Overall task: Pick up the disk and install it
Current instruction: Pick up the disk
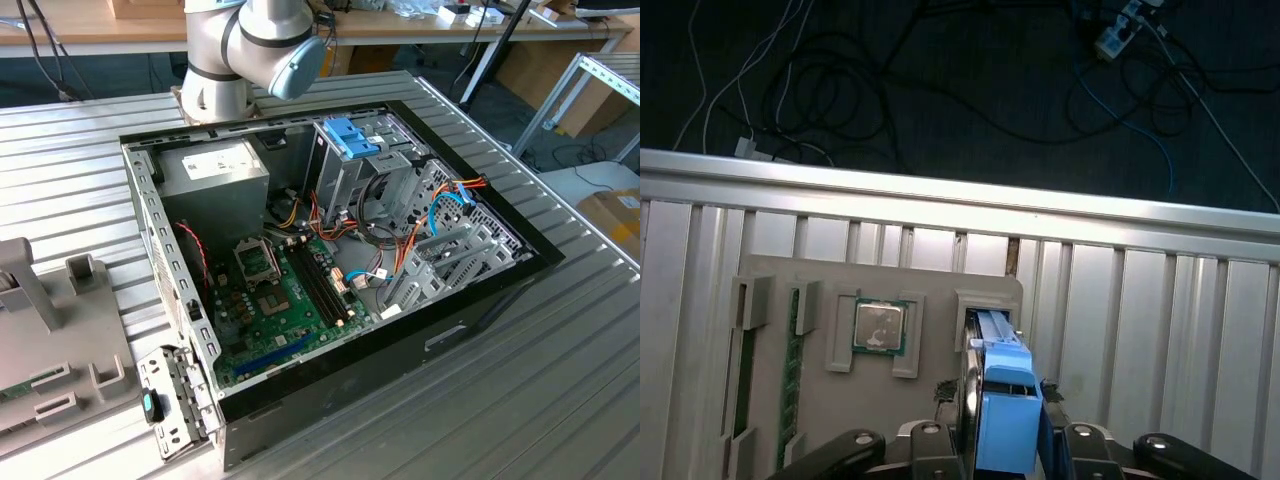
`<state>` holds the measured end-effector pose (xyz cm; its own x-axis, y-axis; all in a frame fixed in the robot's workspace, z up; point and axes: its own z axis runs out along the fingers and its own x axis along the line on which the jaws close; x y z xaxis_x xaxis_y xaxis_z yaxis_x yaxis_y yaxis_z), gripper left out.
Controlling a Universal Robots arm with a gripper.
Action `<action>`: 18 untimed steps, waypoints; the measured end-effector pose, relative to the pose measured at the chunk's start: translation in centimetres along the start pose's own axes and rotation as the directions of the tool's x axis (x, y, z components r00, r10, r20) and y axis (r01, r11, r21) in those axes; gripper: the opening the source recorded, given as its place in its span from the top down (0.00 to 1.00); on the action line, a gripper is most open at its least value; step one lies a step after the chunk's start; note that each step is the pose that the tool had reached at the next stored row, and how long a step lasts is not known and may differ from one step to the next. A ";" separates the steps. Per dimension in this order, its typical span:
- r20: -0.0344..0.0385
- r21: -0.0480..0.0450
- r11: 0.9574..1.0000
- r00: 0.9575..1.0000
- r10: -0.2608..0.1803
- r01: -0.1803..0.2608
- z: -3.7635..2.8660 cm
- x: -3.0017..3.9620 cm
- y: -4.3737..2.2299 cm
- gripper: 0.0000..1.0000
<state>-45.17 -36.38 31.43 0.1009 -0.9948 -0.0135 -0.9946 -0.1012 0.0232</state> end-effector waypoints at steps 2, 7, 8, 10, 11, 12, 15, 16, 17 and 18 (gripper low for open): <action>0.000 0.000 1.000 1.000 0.000 0.000 0.00 0.00 0.00 0.63; 0.000 0.000 1.000 1.000 0.000 0.000 0.01 0.00 0.00 0.63; 0.000 0.000 1.000 1.000 0.000 0.000 0.01 0.00 0.00 0.63; 0.000 0.000 1.000 1.000 0.006 -0.006 0.02 0.00 0.00 0.63; 0.001 0.001 1.000 1.000 0.031 -0.031 0.03 0.00 0.00 0.63; 0.001 0.001 0.999 0.999 0.039 -0.039 0.03 0.00 0.00 0.63; 0.001 0.001 0.999 0.999 0.040 -0.040 0.03 0.00 0.00 0.63; 0.001 0.001 0.999 0.999 0.045 -0.045 0.03 0.00 0.00 0.63; 0.001 0.001 0.998 0.998 0.056 -0.056 0.03 0.00 -0.01 0.63; 0.002 0.001 0.997 0.997 0.071 -0.071 0.03 0.00 -0.01 0.63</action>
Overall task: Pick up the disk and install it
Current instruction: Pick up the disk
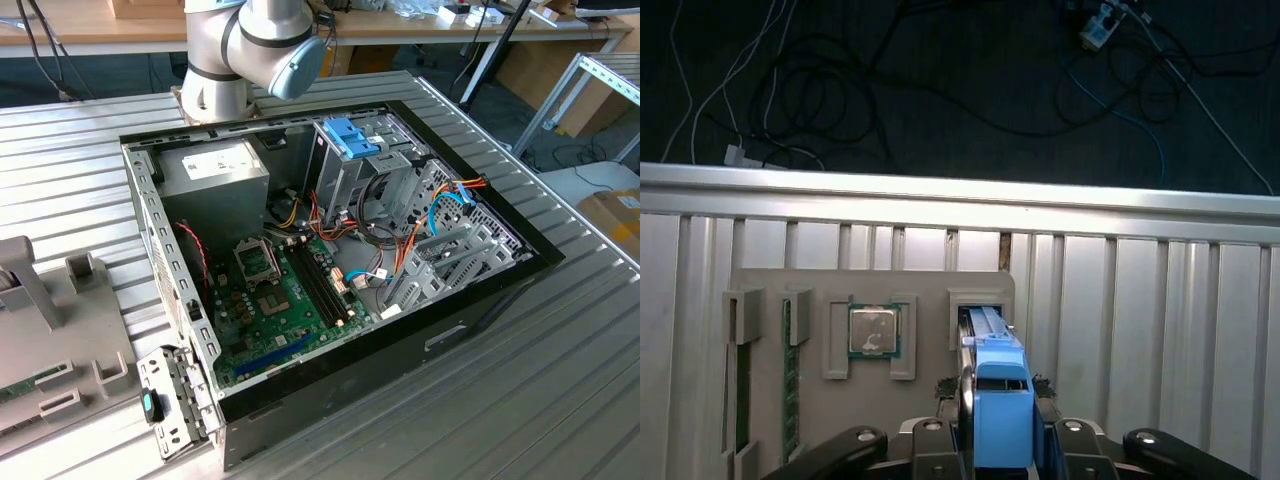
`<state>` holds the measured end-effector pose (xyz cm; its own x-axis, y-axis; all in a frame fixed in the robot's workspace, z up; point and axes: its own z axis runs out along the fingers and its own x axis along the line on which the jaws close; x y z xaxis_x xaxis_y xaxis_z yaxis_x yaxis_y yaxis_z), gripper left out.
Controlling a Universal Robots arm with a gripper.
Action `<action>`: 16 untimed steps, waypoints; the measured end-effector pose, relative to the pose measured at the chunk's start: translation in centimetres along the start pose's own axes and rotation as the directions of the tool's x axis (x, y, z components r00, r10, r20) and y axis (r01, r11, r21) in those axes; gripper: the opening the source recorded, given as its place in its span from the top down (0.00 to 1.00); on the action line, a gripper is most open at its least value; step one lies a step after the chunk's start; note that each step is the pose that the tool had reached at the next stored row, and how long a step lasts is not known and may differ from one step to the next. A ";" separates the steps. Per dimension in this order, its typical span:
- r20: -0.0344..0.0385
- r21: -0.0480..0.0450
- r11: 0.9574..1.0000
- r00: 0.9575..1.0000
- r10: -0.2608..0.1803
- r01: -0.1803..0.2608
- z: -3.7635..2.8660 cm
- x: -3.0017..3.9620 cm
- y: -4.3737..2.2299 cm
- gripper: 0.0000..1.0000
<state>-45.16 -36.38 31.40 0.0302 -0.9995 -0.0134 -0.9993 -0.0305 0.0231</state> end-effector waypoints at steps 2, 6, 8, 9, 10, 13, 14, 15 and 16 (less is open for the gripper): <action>0.000 0.000 1.000 1.000 0.014 -0.014 0.00 0.00 0.00 0.63; 0.000 0.000 1.000 1.000 0.015 -0.015 0.00 0.00 0.00 0.63; 0.000 0.000 1.000 1.000 0.015 -0.015 0.00 0.00 0.00 0.63; 0.000 0.000 1.000 1.000 0.015 -0.015 0.00 0.00 0.00 0.63; 0.000 0.000 1.000 1.000 0.015 -0.015 0.00 0.00 0.00 0.63; 0.000 0.000 1.000 1.000 0.016 -0.016 0.00 0.00 0.00 0.63; 0.000 0.000 1.000 1.000 0.016 -0.016 0.00 0.00 0.00 0.63; 0.000 0.000 1.000 1.000 0.016 -0.016 0.00 0.00 0.00 0.63; 0.000 0.000 1.000 1.000 0.016 -0.016 0.00 0.00 0.00 0.63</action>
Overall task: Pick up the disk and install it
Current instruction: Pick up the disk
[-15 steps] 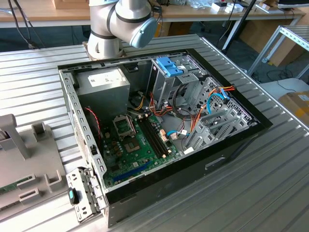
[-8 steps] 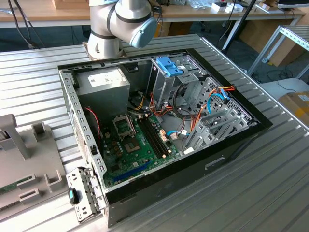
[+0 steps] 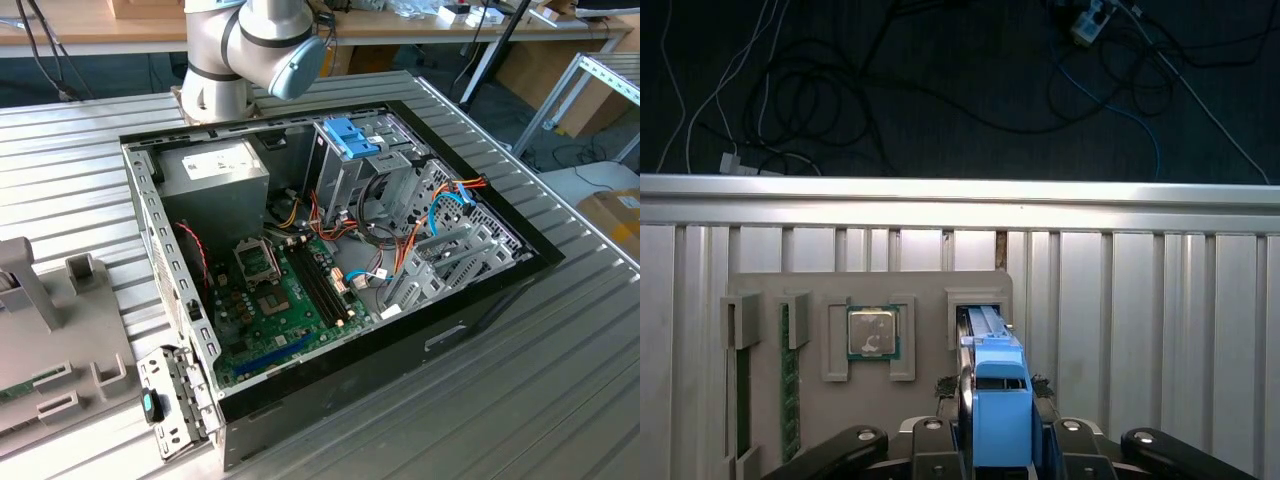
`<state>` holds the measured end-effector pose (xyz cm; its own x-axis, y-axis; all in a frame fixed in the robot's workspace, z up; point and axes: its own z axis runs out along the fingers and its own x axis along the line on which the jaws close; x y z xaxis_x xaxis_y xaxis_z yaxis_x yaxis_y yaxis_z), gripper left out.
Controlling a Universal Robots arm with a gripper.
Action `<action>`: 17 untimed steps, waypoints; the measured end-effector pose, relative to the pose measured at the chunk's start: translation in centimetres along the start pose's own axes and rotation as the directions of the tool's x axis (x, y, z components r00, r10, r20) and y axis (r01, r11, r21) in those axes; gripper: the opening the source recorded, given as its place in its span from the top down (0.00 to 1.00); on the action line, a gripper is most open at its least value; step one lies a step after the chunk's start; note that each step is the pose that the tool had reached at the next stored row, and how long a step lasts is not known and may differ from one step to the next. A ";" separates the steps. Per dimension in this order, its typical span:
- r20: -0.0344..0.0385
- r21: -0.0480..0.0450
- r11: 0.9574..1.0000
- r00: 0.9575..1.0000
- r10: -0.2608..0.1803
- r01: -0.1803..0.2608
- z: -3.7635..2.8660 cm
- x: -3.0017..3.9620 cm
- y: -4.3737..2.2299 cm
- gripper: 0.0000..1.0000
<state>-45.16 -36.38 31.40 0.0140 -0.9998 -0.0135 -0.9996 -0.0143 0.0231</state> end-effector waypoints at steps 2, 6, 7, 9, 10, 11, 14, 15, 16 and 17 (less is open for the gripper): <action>0.000 0.000 1.000 1.000 0.000 0.000 0.00 0.00 0.00 0.63; 0.000 0.000 1.000 1.000 0.001 -0.001 0.00 0.00 0.00 0.63; 0.000 0.000 1.000 1.000 0.001 -0.001 0.00 0.00 0.00 0.63; 0.000 0.000 1.000 1.000 0.001 -0.001 0.00 0.00 0.00 0.63; 0.000 0.000 1.000 1.000 0.002 -0.002 0.00 0.00 0.00 0.63; 0.000 0.000 1.000 1.000 0.002 -0.002 0.00 0.00 0.00 0.63; 0.000 0.000 1.000 1.000 0.002 -0.002 -0.24 0.00 0.01 0.63; 0.000 0.000 1.000 1.000 0.002 -0.002 -0.38 -0.01 0.01 0.63; 0.000 0.000 1.000 1.000 0.002 -0.002 -0.61 -0.01 0.01 0.63; 0.000 0.000 1.000 1.000 0.002 -0.002 -0.81 -0.01 0.02 0.63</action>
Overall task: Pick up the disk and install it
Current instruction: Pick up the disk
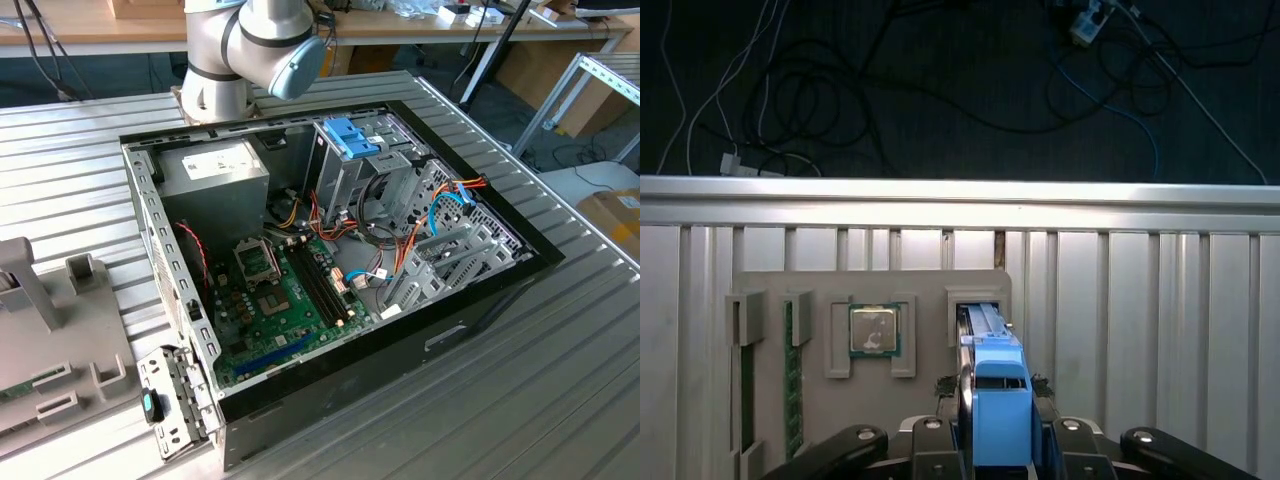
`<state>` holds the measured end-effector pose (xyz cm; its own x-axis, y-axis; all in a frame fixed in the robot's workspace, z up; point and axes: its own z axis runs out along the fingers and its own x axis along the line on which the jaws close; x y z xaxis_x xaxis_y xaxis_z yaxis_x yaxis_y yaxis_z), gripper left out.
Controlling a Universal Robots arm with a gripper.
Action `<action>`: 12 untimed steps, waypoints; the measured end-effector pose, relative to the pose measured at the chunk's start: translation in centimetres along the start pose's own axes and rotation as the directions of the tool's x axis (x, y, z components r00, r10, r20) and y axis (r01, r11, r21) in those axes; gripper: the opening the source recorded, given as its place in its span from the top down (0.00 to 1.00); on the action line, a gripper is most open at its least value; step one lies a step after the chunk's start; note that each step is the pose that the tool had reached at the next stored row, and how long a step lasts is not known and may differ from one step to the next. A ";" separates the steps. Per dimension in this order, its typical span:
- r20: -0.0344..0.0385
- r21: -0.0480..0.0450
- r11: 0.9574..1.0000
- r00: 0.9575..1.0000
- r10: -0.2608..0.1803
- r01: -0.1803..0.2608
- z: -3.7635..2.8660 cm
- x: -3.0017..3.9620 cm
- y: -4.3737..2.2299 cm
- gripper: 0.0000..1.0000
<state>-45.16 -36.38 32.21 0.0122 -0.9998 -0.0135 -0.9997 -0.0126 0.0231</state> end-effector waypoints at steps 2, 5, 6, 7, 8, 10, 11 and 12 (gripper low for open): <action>0.000 0.000 1.000 1.000 0.000 0.000 -0.03 0.00 0.00 0.63; 0.000 0.000 1.000 1.000 0.000 0.000 -0.05 0.00 0.00 0.63; 0.000 0.000 1.000 1.000 0.000 0.000 -0.05 0.00 0.00 0.63; 0.000 0.000 1.000 1.000 0.000 0.000 -0.05 0.00 0.00 0.63; 0.000 0.000 1.000 1.000 0.000 0.000 -0.05 0.00 0.00 0.63; 0.000 0.000 1.000 1.000 0.000 0.000 -0.05 0.00 0.00 0.64; 0.000 0.000 1.000 1.000 0.000 0.000 -0.06 0.00 0.00 0.64; 0.000 0.000 1.000 1.000 0.000 0.000 -0.06 0.00 0.00 0.64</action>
<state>-45.16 -36.38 32.27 0.0122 -0.9998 -0.0135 -0.9997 -0.0125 0.0231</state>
